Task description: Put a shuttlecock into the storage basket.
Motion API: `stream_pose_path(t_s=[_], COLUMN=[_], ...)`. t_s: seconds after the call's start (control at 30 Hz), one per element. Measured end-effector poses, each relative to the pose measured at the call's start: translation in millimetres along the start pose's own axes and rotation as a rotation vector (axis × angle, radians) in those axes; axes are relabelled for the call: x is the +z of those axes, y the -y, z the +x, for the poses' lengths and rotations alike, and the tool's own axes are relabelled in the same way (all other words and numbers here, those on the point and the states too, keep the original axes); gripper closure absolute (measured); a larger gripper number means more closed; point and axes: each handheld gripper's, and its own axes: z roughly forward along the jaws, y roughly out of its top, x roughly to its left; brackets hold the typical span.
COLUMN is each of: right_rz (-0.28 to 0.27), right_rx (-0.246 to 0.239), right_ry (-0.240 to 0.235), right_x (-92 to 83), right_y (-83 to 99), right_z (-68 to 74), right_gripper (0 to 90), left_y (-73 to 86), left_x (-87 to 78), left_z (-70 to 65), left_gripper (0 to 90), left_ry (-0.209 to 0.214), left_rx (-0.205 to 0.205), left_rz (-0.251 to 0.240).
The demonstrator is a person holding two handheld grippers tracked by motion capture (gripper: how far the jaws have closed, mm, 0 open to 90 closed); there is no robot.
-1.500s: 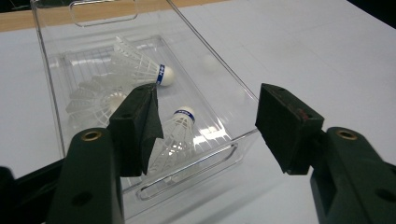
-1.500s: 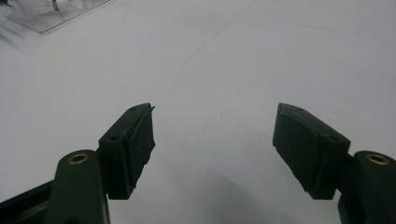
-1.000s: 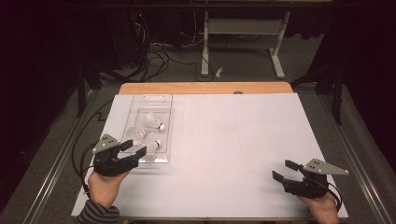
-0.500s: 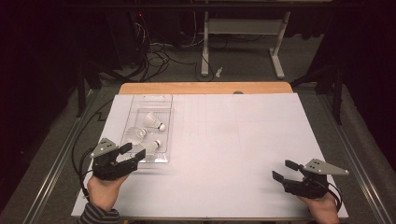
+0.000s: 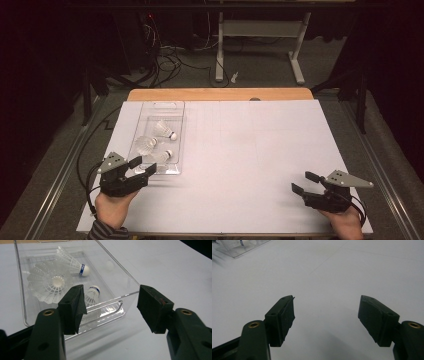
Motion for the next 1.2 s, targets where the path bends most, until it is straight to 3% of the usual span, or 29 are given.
stream_pose_path(t_s=[1.2], right_rz=[0.001], right_rx=[0.001], right_ry=[0.001], right_x=[-0.1], right_y=[0.2], right_z=[-0.3], right_gripper=[29.8], left_y=[21.0], left_x=[11.4], left_z=[-0.9], left_gripper=[38.9], left_ry=[0.035], left_rx=[-0.009], left_rz=[0.017])
